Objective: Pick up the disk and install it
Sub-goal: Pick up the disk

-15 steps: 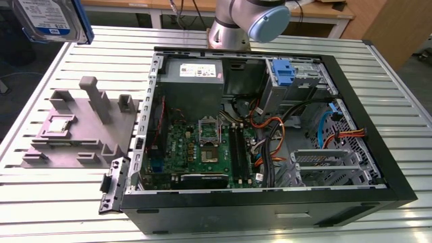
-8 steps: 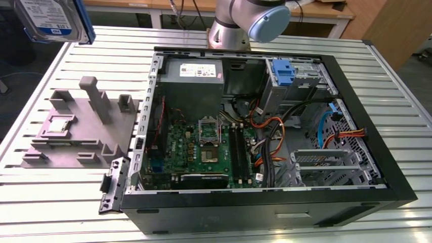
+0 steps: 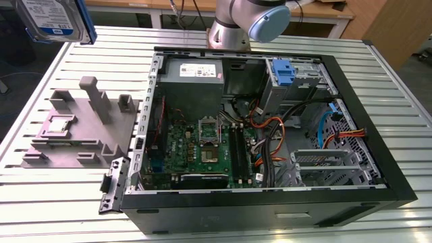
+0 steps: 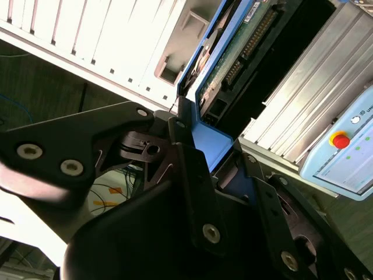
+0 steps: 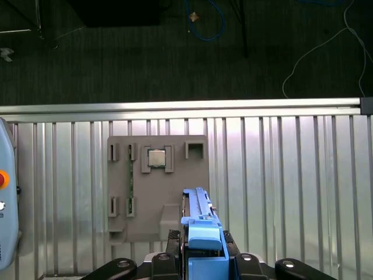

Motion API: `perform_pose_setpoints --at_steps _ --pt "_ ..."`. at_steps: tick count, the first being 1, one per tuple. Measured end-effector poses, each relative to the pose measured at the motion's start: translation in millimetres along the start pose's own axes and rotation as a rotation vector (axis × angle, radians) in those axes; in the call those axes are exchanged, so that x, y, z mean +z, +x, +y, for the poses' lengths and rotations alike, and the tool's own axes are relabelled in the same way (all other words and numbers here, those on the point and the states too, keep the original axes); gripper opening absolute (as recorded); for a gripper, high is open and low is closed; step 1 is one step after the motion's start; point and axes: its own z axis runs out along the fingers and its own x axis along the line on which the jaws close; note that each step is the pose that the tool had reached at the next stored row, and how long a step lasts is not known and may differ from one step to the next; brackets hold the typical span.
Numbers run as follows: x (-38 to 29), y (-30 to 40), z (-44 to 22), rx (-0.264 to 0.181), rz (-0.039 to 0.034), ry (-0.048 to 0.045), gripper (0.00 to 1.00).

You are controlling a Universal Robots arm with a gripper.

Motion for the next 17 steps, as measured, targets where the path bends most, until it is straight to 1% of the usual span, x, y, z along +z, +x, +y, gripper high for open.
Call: perform_pose_setpoints --at_steps 17 --pt "-0.1 -0.2 -5.0 0.000 0.0000 -0.0001 0.37"
